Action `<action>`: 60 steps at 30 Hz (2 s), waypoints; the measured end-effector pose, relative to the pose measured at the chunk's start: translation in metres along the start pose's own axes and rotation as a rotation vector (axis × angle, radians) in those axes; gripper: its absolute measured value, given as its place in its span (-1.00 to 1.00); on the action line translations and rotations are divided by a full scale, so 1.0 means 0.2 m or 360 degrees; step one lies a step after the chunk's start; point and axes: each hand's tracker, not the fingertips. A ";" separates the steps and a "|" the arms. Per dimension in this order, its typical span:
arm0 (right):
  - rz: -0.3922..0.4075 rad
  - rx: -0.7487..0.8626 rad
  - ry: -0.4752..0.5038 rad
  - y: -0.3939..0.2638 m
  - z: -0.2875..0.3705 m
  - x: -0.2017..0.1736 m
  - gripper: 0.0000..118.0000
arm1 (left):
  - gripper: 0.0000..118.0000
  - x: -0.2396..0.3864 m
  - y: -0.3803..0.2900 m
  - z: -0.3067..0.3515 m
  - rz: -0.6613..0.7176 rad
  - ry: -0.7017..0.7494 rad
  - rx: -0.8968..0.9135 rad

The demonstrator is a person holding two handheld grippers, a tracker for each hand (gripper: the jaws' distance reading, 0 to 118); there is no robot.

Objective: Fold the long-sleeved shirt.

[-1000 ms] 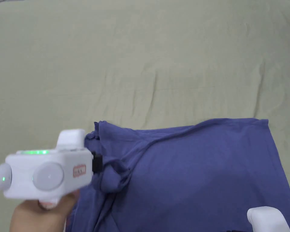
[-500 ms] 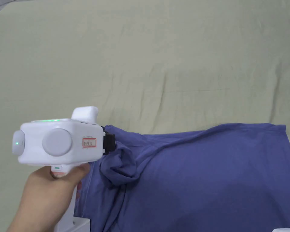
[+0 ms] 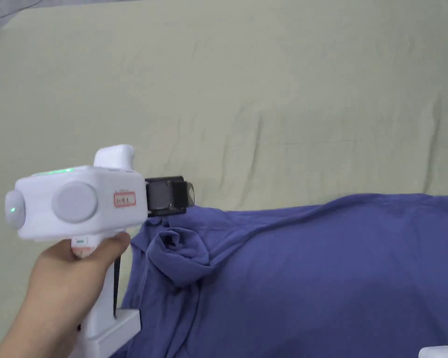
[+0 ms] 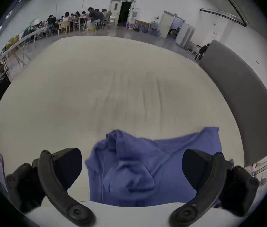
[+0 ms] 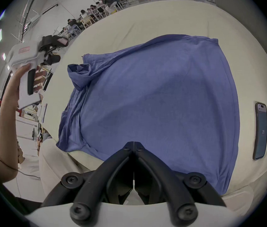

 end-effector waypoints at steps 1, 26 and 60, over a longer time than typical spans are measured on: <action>-0.0002 -0.0001 0.0001 0.00 0.00 0.00 -0.96 | 1.00 0.02 0.04 -0.04 0.0022 -0.0003 -0.0024; -0.0256 0.0050 -0.0184 1.16 -0.05 0.70 0.06 | -0.69 0.06 0.12 -0.21 -0.0034 -0.0164 -0.0344; 0.0047 0.0075 -0.0563 1.80 -0.19 0.58 -0.87 | -0.69 -0.01 0.49 -0.23 0.0060 -0.0163 -0.0193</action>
